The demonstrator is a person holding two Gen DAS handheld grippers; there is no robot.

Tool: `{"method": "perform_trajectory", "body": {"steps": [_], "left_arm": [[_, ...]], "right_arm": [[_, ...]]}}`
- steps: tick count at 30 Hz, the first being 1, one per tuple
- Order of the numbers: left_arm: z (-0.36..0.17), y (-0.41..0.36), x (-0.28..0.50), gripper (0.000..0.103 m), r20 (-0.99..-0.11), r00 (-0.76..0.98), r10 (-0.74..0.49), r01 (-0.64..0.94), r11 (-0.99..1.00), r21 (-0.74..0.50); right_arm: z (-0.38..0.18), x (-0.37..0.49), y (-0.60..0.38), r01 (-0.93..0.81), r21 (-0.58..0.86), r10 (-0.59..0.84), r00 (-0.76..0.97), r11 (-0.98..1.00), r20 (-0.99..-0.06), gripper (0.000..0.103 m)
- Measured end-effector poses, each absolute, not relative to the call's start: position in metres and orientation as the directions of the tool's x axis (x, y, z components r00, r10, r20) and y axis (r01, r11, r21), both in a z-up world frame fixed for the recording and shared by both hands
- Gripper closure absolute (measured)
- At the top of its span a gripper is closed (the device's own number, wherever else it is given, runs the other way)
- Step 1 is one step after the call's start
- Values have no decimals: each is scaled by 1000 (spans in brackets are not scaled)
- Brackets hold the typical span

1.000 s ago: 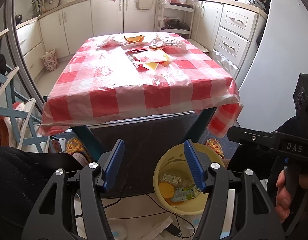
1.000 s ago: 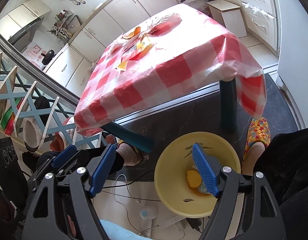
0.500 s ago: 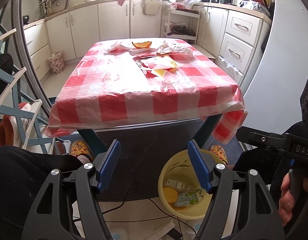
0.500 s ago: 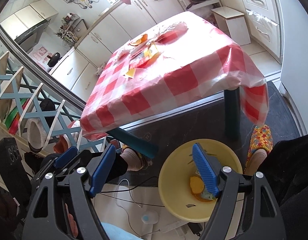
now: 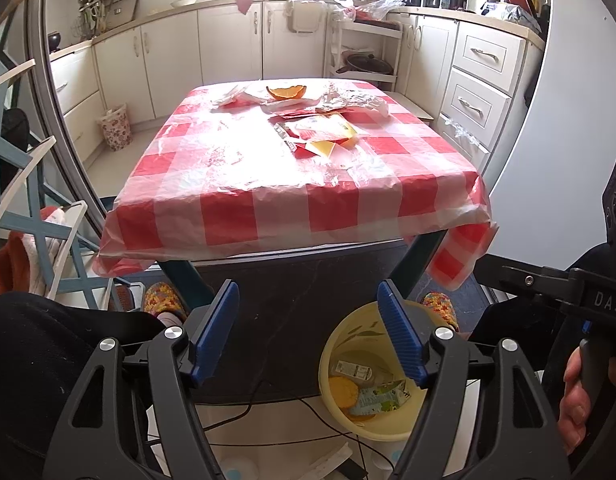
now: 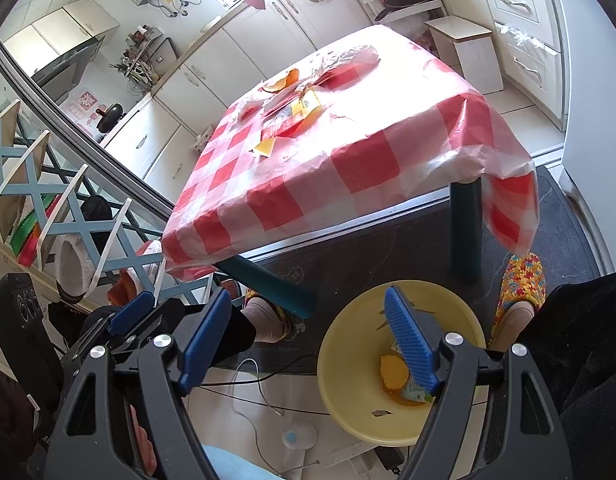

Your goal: Collect trash

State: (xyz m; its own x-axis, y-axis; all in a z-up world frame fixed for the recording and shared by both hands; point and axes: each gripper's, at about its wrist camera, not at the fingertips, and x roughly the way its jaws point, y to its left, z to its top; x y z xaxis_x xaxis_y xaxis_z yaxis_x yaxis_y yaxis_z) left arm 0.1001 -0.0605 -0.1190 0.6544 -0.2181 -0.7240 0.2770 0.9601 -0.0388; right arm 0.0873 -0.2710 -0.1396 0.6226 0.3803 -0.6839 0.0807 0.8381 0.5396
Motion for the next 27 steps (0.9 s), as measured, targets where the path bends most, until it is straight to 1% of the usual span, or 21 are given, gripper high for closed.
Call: {"method": "perform_trajectory", "body": {"steps": [27], "left_arm": [[-117, -58, 102, 33, -718, 663, -211, 281, 959, -23]], "right_arm": [[-136, 87, -269, 68, 542, 385, 631, 838, -673, 26]]}}
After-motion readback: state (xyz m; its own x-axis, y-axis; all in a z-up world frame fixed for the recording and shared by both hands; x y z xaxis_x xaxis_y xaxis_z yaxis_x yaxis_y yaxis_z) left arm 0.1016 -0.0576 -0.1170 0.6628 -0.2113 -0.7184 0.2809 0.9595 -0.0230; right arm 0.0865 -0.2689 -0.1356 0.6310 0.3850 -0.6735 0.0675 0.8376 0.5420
